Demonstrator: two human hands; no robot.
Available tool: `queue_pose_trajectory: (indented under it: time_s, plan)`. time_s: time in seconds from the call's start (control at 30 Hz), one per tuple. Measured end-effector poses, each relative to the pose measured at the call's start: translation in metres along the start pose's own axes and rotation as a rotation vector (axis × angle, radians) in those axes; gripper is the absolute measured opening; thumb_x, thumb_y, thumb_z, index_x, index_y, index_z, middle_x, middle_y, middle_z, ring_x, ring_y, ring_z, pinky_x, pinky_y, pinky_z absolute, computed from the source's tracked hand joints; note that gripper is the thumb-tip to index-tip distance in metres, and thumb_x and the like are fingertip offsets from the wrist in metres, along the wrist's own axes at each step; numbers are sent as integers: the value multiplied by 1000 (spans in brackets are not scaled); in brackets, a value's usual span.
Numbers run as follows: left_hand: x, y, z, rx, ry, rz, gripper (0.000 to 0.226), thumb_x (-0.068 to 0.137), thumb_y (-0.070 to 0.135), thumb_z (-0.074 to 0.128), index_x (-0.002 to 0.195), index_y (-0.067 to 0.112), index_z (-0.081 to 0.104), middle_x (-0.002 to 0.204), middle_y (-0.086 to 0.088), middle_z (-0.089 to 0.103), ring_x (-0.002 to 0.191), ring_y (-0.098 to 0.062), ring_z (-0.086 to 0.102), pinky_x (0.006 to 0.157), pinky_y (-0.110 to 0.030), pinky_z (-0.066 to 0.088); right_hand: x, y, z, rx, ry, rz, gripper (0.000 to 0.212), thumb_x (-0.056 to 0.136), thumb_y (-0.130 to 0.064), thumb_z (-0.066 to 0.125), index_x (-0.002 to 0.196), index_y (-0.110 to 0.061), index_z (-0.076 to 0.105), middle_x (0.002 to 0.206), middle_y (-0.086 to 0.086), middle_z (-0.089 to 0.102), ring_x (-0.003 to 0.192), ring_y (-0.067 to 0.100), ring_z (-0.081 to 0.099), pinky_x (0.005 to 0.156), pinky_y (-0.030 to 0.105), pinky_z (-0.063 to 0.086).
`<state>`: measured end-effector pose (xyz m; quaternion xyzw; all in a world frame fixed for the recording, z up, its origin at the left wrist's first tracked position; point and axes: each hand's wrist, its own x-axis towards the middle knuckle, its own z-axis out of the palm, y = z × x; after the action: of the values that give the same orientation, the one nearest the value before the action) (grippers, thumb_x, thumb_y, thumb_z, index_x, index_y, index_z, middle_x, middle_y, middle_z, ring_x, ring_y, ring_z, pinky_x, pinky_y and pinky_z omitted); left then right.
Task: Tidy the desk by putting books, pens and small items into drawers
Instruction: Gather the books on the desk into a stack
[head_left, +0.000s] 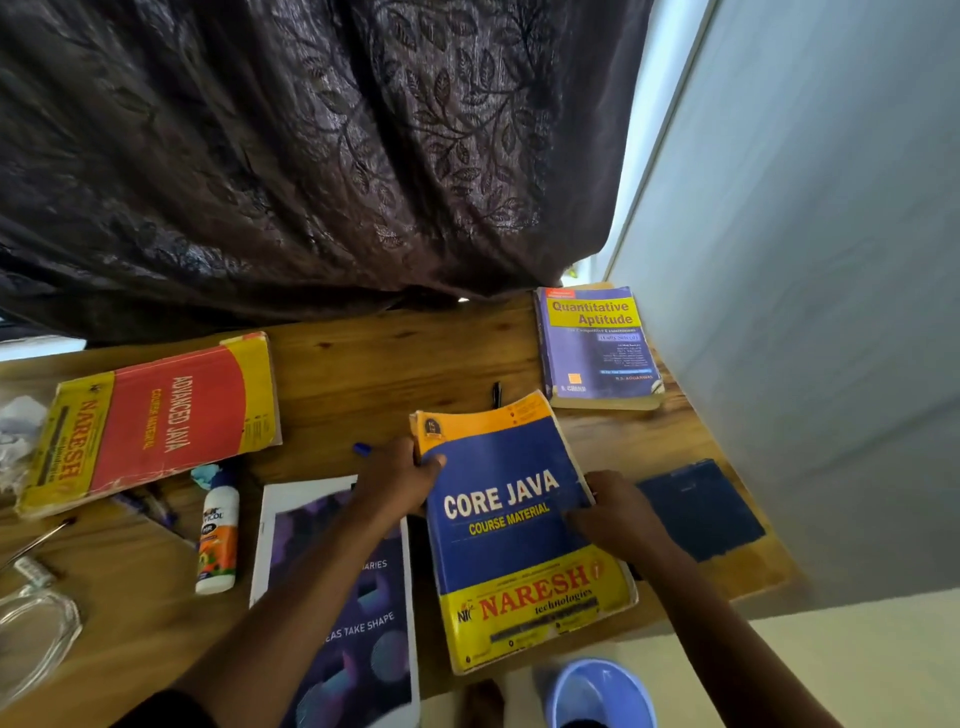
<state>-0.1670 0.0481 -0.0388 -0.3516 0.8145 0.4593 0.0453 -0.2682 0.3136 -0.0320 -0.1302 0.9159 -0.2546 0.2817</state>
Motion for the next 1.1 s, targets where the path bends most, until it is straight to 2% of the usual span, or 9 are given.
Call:
queue_pose_trajectory:
  time_s: [0.2,0.33,0.47,0.63,0.77,0.83,0.93,1.03,1.1]
  plan:
    - [-1,-5,5,306,292,155,31,80,43,82,89,15,72,88,-2,76,81,-24,73,70,-37,60,-14,-16,-3,-169,52,33,27,85,-37,72,94,-16,59,99,4,70,88,25,67,73,36,56]
    - [-8,-7,12,382,374,258,27,83,39,83,79,17,66,76,1,70,68,-18,67,55,-28,47,-28,-32,-1,-362,109,11,32,90,-37,74,111,-18,58,112,5,66,105,27,66,80,36,52]
    - [-11,-4,9,458,468,345,22,89,34,75,81,19,61,77,-1,68,71,-24,68,60,-30,49,-37,-51,-6,-573,116,-8,27,96,-31,69,119,-18,61,120,6,67,110,28,66,82,37,54]
    - [-16,-17,-29,6,554,215,31,94,29,70,119,10,71,102,-4,78,87,-20,74,82,-35,58,-23,-90,0,-536,162,-160,28,96,-40,66,114,-19,60,116,6,68,107,29,66,84,37,54]
    - [-12,-44,-80,-864,579,-154,25,91,5,67,116,6,62,105,-12,68,98,-29,69,87,-45,59,10,-151,38,-175,-12,-412,28,93,-31,70,118,-18,71,111,4,74,107,24,68,85,33,53]
    - [-17,-48,-103,-942,681,-193,17,91,-1,64,95,14,57,95,-10,61,96,-29,62,77,-39,56,24,-189,66,-5,-126,-424,28,92,-25,71,119,-15,72,107,2,76,101,17,68,90,33,53]
    - [-21,-65,-138,-991,836,-209,21,85,8,69,104,14,65,104,-6,69,97,-24,66,80,-41,58,49,-241,111,142,-233,-407,35,87,-29,77,118,-16,71,96,-2,72,94,14,67,94,39,55]
    - [-17,-88,-172,-1069,956,-291,38,75,19,67,109,4,62,102,-12,70,81,-23,63,72,-38,50,67,-281,142,161,-290,-361,49,83,-36,76,128,-20,64,115,2,73,107,21,67,97,41,55]
    - [-16,-100,-192,-1136,1010,-378,18,79,19,66,91,11,56,96,-12,65,72,-23,57,68,-34,46,76,-303,161,180,-299,-303,53,84,-28,77,133,-17,59,122,7,70,110,23,66,95,39,56]
